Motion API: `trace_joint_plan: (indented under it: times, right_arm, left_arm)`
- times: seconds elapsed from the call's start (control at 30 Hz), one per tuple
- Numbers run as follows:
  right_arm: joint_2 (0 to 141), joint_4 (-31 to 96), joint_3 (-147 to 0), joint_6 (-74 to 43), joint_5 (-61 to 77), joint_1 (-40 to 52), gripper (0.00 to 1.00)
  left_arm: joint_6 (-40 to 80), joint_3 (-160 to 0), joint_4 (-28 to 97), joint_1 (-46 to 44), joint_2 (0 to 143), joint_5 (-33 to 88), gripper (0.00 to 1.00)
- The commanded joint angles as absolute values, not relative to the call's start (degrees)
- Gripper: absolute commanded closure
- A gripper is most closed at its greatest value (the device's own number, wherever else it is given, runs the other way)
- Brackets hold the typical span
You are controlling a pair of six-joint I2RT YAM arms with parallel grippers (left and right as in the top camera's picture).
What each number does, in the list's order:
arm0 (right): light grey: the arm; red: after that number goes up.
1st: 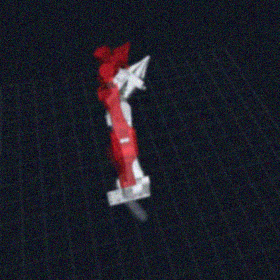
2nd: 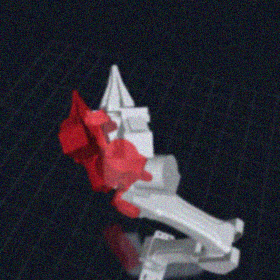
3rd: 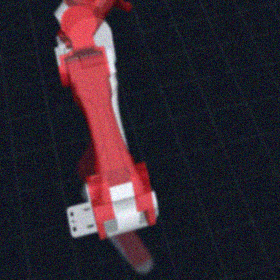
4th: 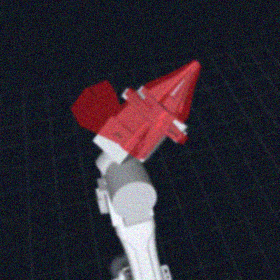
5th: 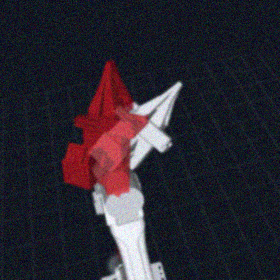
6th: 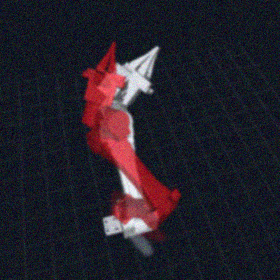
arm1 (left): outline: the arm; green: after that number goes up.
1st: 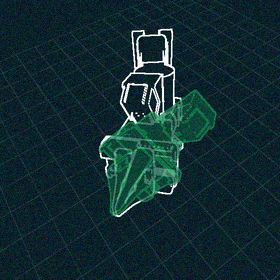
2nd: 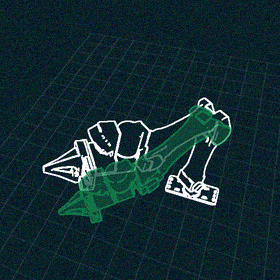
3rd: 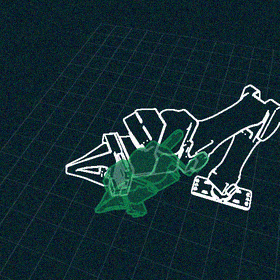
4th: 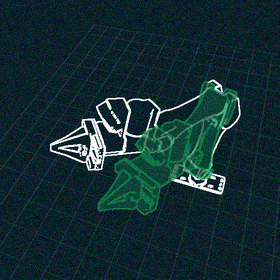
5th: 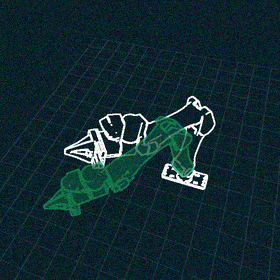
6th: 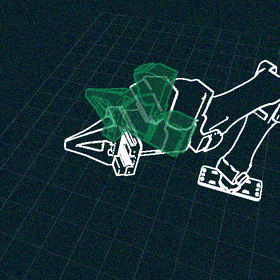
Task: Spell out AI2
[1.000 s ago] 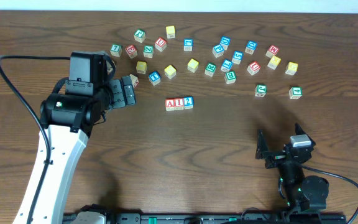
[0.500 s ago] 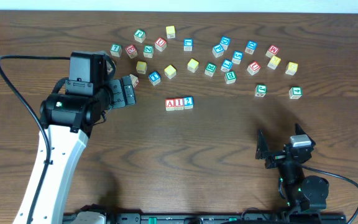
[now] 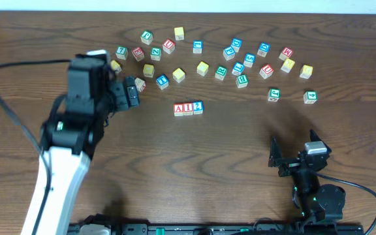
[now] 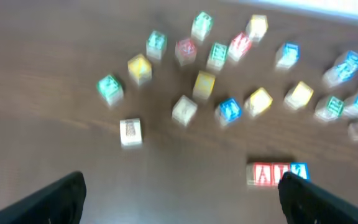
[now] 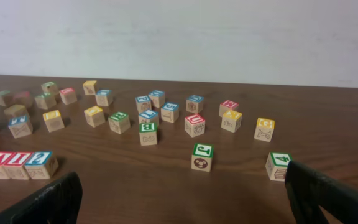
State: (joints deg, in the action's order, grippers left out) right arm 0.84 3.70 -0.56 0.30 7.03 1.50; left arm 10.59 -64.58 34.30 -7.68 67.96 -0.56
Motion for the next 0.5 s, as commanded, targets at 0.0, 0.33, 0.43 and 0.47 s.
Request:
trace_joint_plan:
  times: [0.0,0.33,0.43,0.47]
  right_arm:
    - [0.34,3.75,-0.32,0.73,6.79,1.17,0.01]
    - [0.34,3.75,-0.32,0.73,6.79,1.17,0.01]
    - [0.34,3.75,-0.32,0.73,6.79,1.17,0.01]
    - [0.34,3.75,-0.32,0.73,6.79,1.17,0.01]
  left_arm:
    - [7.05,-55.05,26.55,-4.62,58.87,-2.33,0.03]
    - [6.17,-23.27,8.10,5.10,26.70,-1.98,0.03]
    - [6.17,-17.74,7.46,7.25,19.29,-1.98,0.03]
    - [6.17,-15.99,7.29,7.90,16.95,-1.98,0.02]
